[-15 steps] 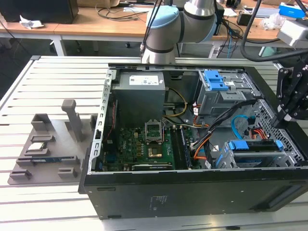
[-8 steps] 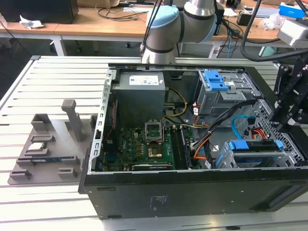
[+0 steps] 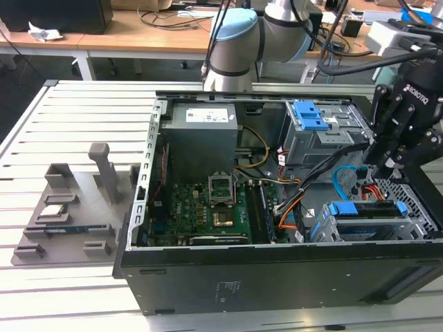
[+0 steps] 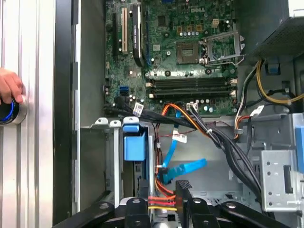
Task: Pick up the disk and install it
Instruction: 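Insert the second disk wire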
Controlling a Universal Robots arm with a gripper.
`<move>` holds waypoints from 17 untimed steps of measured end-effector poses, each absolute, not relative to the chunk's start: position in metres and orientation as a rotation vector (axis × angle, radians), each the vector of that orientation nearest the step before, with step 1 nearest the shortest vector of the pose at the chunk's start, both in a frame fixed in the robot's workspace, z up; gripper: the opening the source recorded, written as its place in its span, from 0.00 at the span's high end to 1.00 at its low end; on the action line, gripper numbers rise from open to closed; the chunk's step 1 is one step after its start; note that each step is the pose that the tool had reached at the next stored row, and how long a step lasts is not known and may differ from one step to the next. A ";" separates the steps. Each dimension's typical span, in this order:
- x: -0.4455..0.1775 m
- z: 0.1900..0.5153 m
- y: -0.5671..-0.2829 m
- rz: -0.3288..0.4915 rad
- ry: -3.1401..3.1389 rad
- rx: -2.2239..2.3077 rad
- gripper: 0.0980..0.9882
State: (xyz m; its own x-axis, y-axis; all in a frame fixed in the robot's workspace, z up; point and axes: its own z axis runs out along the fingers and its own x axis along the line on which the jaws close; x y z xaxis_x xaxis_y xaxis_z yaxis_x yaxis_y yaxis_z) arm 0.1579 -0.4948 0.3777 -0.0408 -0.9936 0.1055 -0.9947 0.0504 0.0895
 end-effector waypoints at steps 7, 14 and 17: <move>0.141 0.374 -0.495 0.014 -2.153 2.093 0.70; 0.141 0.374 -0.495 0.014 -2.153 2.093 1.00; 0.141 0.374 -0.495 0.014 -2.153 2.094 1.00</move>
State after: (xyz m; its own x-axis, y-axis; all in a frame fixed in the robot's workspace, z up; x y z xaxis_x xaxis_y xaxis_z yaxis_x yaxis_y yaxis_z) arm 0.1410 -0.4952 0.3740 -0.0232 -0.9942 0.1055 -0.9955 0.0327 0.0894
